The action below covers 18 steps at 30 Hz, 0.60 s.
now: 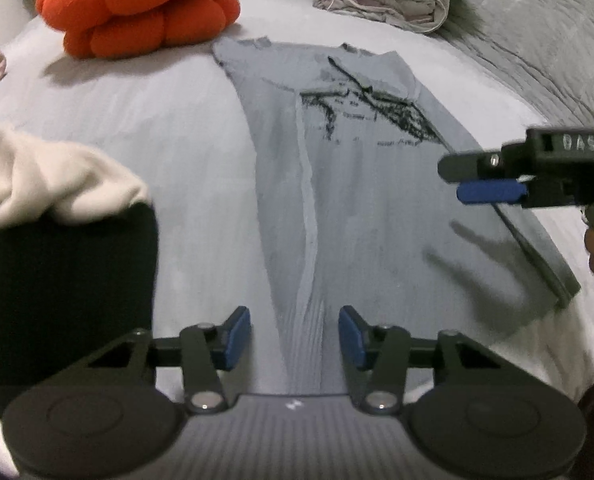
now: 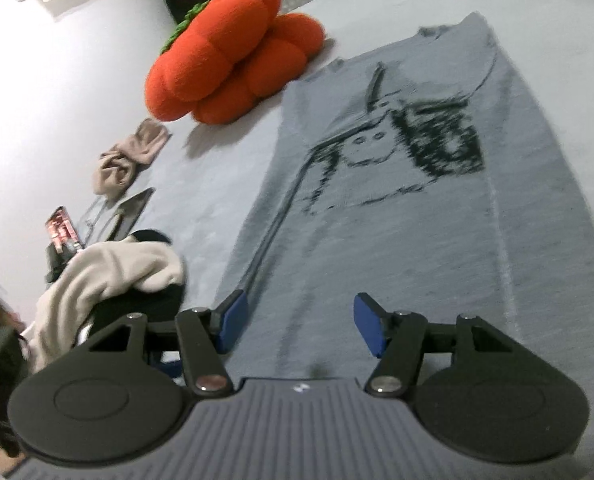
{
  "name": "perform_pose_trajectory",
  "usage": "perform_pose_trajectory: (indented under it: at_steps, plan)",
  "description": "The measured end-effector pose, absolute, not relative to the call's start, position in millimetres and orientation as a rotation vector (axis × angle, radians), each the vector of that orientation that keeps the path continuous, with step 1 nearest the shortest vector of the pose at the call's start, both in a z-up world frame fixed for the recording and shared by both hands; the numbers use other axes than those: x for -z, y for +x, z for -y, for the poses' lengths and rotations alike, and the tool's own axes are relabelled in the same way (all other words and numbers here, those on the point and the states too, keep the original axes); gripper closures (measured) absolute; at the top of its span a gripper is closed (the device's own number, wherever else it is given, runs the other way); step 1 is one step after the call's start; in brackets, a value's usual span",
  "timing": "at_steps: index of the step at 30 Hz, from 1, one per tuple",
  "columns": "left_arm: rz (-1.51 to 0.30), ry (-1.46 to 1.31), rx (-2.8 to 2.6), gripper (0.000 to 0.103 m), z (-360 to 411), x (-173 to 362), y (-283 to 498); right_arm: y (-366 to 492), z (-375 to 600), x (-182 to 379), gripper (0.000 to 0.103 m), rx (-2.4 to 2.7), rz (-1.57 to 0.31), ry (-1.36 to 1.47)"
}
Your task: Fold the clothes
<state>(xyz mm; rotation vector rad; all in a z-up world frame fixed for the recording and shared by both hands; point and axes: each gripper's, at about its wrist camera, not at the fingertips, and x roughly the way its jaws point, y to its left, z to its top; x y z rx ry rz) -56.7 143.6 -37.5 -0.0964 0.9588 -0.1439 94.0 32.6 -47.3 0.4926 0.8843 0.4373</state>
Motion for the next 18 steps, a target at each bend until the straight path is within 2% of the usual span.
perform_pose_trajectory:
  at_steps: [2, 4, 8, 9, 18]
  plan:
    - [-0.958, -0.095, 0.143, 0.058, -144.1, 39.7, -61.0, 94.8, -36.6, 48.5, 0.05, -0.481, -0.9, 0.519]
    - [-0.951, -0.093, 0.146, 0.063, -143.3, 39.8, -64.3, 96.0, -42.3, 51.0, 0.066, -0.526, -0.919, 0.541]
    - [-0.944, -0.102, 0.169, 0.092, -141.8, 39.7, -67.3, 99.7, -60.4, 59.4, 0.075, -0.574, -0.97, 0.533]
    - [-0.942, -0.103, 0.173, 0.095, -141.4, 39.7, -67.9, 100.5, -65.1, 61.5, 0.076, -0.581, -0.981, 0.524]
    - [-0.821, -0.211, 0.272, 0.097, -150.2, 6.0, -78.7, 105.2, -96.1, 84.8, 0.085, -0.65, -1.056, 0.515]
